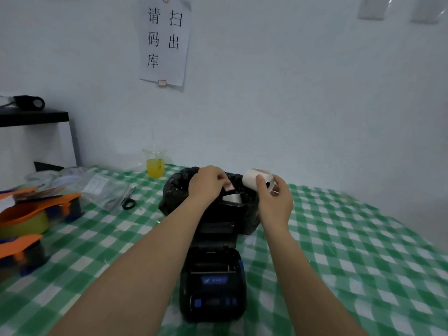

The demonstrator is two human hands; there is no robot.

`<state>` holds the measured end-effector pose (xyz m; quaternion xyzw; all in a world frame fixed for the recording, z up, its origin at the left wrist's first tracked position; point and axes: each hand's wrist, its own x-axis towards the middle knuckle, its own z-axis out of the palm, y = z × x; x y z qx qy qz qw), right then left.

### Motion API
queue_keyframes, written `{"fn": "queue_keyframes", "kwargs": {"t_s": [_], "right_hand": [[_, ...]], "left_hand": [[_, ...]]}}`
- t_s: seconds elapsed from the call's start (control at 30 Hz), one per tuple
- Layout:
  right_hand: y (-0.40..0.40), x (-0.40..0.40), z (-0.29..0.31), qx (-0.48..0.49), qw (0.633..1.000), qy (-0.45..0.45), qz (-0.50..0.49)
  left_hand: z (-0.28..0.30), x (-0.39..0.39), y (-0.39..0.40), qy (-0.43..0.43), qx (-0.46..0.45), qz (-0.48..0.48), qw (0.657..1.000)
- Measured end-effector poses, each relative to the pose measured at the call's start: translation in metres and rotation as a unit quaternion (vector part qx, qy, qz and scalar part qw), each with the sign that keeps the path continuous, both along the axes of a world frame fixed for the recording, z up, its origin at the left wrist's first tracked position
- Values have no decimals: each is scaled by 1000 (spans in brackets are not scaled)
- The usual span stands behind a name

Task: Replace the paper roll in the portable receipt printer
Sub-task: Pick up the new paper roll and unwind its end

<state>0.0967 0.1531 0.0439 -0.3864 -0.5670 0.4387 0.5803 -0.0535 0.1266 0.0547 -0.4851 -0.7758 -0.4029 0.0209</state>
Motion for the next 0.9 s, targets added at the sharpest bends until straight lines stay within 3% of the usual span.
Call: {"fn": "queue_keyframes", "kwargs": {"t_s": [0.23,0.53,0.77,0.9], "right_hand": [[12,-1,6,-25,999,20,26],[-36,33,24,-101,978,101,154],[-90,56,25,-65,971,70,219],[-113,74,26,-3,958,48,282]], "left_hand": [[11,3,5,-6,14,-59,998],[19,67,-82,-78,80,-179,977],[10,98,-125,-91,88,-176,976],[15,100,-147,-166,140,-165,962]]}}
